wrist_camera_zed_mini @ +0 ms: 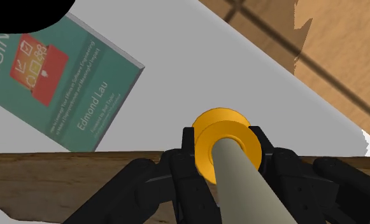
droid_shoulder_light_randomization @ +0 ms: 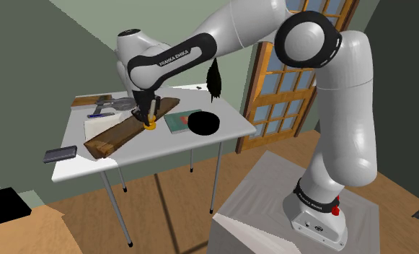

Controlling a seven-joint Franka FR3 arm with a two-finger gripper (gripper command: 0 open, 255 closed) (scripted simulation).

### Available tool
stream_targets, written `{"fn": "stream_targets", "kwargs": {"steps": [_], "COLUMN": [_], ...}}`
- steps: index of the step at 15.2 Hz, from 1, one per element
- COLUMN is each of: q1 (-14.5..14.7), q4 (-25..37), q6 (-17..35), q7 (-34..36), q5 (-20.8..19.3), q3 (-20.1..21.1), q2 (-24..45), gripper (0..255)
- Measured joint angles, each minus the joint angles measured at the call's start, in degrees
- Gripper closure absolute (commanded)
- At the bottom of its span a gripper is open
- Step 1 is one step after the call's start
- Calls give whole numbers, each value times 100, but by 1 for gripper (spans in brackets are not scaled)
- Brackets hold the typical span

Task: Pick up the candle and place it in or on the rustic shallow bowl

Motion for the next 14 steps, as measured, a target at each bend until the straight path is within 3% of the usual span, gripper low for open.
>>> {"fn": "stream_targets", "kwargs": {"steps": [14], "q1": [13], "q4": [645], "q6": [-892], "q7": [-153], "q5": [105], "q3": [42], "q2": [-261], "gripper": [255]}}
